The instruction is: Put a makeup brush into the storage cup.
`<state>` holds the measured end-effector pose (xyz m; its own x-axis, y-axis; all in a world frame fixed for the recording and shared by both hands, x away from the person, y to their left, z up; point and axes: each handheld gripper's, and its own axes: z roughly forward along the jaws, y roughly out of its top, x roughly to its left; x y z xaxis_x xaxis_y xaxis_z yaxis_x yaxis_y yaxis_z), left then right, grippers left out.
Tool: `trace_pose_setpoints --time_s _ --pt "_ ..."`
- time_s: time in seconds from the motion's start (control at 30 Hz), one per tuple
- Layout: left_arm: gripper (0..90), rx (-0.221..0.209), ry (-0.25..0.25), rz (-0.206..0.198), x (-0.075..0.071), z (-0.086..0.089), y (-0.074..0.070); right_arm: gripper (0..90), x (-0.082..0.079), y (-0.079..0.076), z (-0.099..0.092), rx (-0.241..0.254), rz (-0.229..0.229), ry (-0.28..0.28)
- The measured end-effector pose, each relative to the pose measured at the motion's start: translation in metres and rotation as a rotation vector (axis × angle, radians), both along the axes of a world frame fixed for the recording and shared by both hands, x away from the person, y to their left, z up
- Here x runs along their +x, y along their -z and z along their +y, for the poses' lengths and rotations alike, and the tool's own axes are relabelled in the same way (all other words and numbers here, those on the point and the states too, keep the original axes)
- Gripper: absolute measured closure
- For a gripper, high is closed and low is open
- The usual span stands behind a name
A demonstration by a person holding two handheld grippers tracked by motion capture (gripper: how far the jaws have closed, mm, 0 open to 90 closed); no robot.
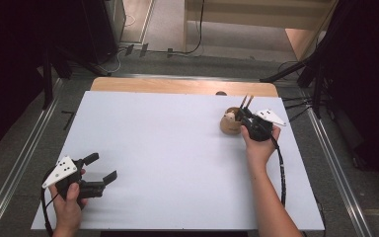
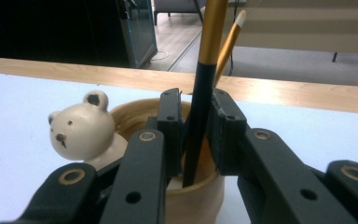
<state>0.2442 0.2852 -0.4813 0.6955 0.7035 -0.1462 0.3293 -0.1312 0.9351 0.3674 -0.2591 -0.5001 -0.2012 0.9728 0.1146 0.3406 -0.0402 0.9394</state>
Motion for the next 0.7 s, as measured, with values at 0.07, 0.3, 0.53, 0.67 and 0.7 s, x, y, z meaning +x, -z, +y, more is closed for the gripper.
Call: trace_pose_setpoints --time_s 0.07,0.3,0.53,0.67,0.7 --pt "4.8 0.000 -0.001 0.000 0.000 0.000 0.000 79.1 0.000 0.001 -0.001 0.005 0.004 -0.004" --pt "5.3 0.001 -0.001 0.003 0.000 -0.001 0.001 84.5 0.000 -0.006 -0.002 0.012 -0.033 -0.009" --pt "5.4 0.003 0.000 0.000 0.000 -0.002 0.000 84.5 0.008 -0.005 -0.005 0.026 -0.025 -0.011" --pt "5.5 0.004 -0.002 0.001 0.000 -0.001 0.001 84.2 0.010 0.001 -0.004 0.008 0.001 -0.017" --pt "5.5 0.005 -0.002 0.002 0.000 -0.001 0.001 84.1 0.010 0.001 -0.003 0.001 -0.006 -0.022"
